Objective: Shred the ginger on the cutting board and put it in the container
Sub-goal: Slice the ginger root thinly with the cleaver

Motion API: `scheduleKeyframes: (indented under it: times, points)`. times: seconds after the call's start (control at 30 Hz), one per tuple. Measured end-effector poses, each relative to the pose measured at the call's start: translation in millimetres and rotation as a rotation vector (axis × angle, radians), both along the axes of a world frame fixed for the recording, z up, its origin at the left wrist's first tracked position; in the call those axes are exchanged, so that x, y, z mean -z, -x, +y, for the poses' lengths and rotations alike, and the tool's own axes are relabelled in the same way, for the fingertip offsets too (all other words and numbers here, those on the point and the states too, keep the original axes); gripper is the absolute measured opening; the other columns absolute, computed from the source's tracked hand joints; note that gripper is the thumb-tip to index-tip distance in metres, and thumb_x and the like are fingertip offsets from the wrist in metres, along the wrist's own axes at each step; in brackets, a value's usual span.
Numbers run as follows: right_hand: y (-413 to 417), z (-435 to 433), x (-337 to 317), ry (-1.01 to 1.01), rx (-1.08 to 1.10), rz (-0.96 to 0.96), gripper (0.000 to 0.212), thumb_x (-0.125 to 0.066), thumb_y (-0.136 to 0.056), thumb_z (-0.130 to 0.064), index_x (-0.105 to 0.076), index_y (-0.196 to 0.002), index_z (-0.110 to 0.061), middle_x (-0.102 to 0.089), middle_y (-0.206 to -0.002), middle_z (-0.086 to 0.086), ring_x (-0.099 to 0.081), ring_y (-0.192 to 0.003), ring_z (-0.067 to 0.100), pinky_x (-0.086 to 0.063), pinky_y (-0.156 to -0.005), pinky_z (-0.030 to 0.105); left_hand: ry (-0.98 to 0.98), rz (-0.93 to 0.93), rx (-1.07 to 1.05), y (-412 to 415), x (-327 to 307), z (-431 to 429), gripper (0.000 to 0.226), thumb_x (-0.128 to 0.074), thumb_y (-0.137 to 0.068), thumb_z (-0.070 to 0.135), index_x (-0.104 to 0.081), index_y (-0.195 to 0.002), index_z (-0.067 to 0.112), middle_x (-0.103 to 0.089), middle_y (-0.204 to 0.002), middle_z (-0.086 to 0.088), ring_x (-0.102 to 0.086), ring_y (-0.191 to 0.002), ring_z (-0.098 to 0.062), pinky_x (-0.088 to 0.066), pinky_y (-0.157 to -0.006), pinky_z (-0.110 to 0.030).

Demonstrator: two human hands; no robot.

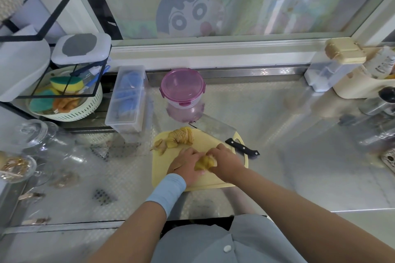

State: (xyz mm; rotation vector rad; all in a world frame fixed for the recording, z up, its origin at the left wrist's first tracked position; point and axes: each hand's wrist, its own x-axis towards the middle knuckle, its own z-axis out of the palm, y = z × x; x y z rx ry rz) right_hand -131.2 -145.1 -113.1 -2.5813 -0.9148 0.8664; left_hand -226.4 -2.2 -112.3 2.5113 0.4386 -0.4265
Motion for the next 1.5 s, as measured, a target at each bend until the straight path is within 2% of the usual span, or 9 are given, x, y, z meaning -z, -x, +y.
scheduleKeyframes:
  times: [0.27, 0.37, 0.63, 0.73, 0.83, 1.0, 1.17, 1.37, 1.5]
  points:
    - [-1, 2, 3, -0.042, 0.006, 0.042, 0.051, -0.064, -0.091, -0.024, -0.055, -0.140, -0.030, -0.049, -0.130, -0.002, -0.051, -0.122, 0.020, -0.048, -0.096, 0.033, -0.073, -0.059, 0.004, 8, 5, 2, 0.054, -0.057, -0.087, 0.051, -0.048, -0.137, 0.031, -0.045, -0.126, 0.010, -0.038, -0.120, -0.014, -0.037, -0.101, -0.030]
    - [1, 1, 3, -0.067, 0.068, 0.037, 0.052, -0.058, -0.090, -0.028, -0.054, -0.142, -0.028, -0.049, -0.133, -0.002, -0.049, -0.126, 0.019, -0.047, -0.100, 0.034, -0.017, -0.109, -0.039, 9, 4, 5, 0.049, -0.048, -0.094, 0.040, -0.044, -0.141, 0.028, -0.043, -0.133, 0.009, -0.037, -0.125, -0.014, -0.035, -0.104, -0.031]
    - [1, 6, 5, -0.064, 0.018, 0.054, 0.050, -0.065, -0.092, -0.031, -0.053, -0.141, -0.034, -0.049, -0.127, 0.001, -0.052, -0.121, 0.023, -0.047, -0.098, 0.034, 0.192, -0.027, -0.216, 14, 4, 20, 0.045, -0.064, -0.088, 0.022, -0.055, -0.131, 0.034, -0.059, -0.115, 0.016, -0.053, -0.114, -0.009, -0.038, -0.098, -0.022]
    - [0, 6, 4, -0.035, -0.022, 0.035, 0.062, -0.066, -0.089, -0.032, -0.044, -0.148, -0.035, -0.043, -0.133, 0.001, -0.043, -0.127, 0.023, -0.043, -0.103, 0.034, 0.095, -0.030, -0.164, 13, 2, 19, 0.048, -0.063, -0.086, 0.040, -0.052, -0.132, 0.036, -0.051, -0.124, 0.015, -0.042, -0.124, -0.010, -0.035, -0.104, -0.028]
    - [4, 4, 3, 0.037, -0.144, -0.072, 0.075, -0.068, -0.086, -0.036, -0.036, -0.154, -0.031, -0.036, -0.139, 0.002, -0.036, -0.128, 0.025, -0.042, -0.104, 0.037, -0.068, -0.005, 0.012, 15, 0, 17, 0.071, -0.067, -0.073, 0.057, -0.047, -0.136, 0.033, -0.039, -0.132, 0.012, -0.032, -0.126, -0.013, -0.031, -0.108, -0.030]
    - [13, -1, 1, 0.085, -0.209, -0.214, 0.071, -0.067, -0.086, -0.046, -0.040, -0.151, -0.036, -0.035, -0.143, 0.000, -0.034, -0.129, 0.026, -0.033, -0.109, 0.042, -0.142, 0.005, 0.134, 22, 1, 21, 0.082, -0.069, -0.069, 0.057, -0.042, -0.142, 0.033, -0.035, -0.133, 0.013, -0.031, -0.120, -0.012, -0.031, -0.104, -0.024]
    - [18, -4, 4, 0.063, -0.166, -0.106, 0.069, -0.069, -0.088, -0.044, -0.042, -0.151, -0.035, -0.041, -0.137, -0.001, -0.040, -0.123, 0.023, -0.039, -0.104, 0.037, -0.109, 0.016, 0.122, 28, 0, 20, 0.075, -0.070, -0.072, 0.052, -0.044, -0.140, 0.033, -0.036, -0.132, 0.013, -0.031, -0.120, -0.013, -0.034, -0.104, -0.027]
    - [21, 6, 3, 0.013, -0.077, 0.007, 0.072, -0.072, -0.087, -0.032, -0.040, -0.152, -0.028, -0.041, -0.138, 0.003, -0.043, -0.127, 0.025, -0.042, -0.106, 0.037, 0.102, -0.011, -0.148, 33, 7, 13, 0.051, -0.073, -0.080, 0.039, -0.057, -0.128, 0.032, -0.043, -0.115, 0.010, -0.040, -0.114, -0.011, -0.035, -0.100, -0.024]
    - [23, 12, 1, 0.058, -0.043, -0.015, 0.069, -0.072, -0.088, -0.031, -0.041, -0.150, -0.028, -0.039, -0.136, 0.004, -0.044, -0.125, 0.028, -0.044, -0.101, 0.040, 0.136, 0.034, -0.170, 33, 6, 20, 0.050, -0.070, -0.083, 0.035, -0.055, -0.130, 0.032, -0.046, -0.114, 0.010, -0.047, -0.114, -0.016, -0.038, -0.099, -0.028]
